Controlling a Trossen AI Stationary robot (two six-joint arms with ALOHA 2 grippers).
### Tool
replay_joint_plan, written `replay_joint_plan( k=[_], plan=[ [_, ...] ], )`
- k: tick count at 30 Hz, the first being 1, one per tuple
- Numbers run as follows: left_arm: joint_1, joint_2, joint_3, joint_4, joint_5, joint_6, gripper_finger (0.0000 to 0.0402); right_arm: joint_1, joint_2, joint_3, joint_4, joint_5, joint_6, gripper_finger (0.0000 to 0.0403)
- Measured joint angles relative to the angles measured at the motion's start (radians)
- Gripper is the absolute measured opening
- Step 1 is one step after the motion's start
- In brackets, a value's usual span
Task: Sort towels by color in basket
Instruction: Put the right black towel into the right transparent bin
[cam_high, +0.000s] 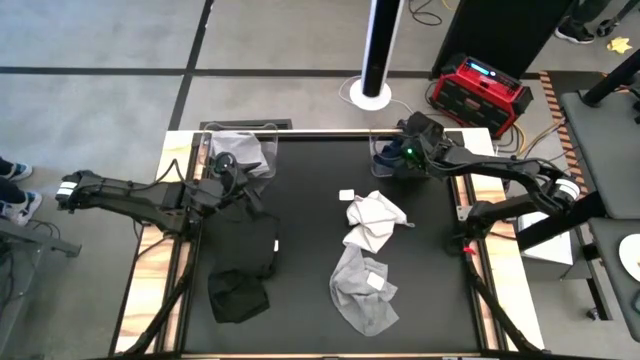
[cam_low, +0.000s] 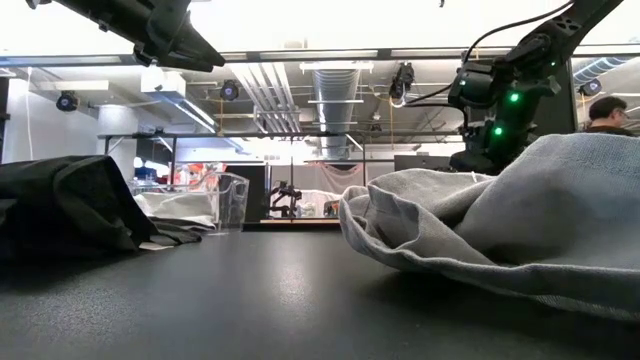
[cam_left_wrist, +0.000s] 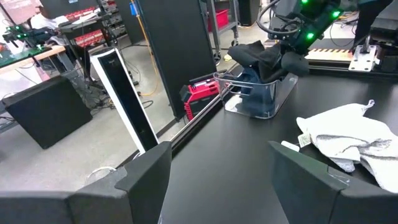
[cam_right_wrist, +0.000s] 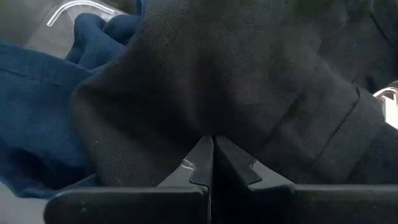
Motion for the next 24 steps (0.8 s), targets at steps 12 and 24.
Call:
replay_joint_plan(
  k=[12, 24],
  plan=[
    [0.0, 0.0, 0.0, 0.0, 0.0, -0.001, 0.0245, 0.005, -0.042, 0.077, -0.021, -0.003, -0.02, 0.0009],
    [0.0, 0.0, 0.0, 0.0, 0.0, -0.005, 0.0245, -0.049, -0.028, 0.158, 0.03, 0.083, -0.107, 0.0009]
  ],
)
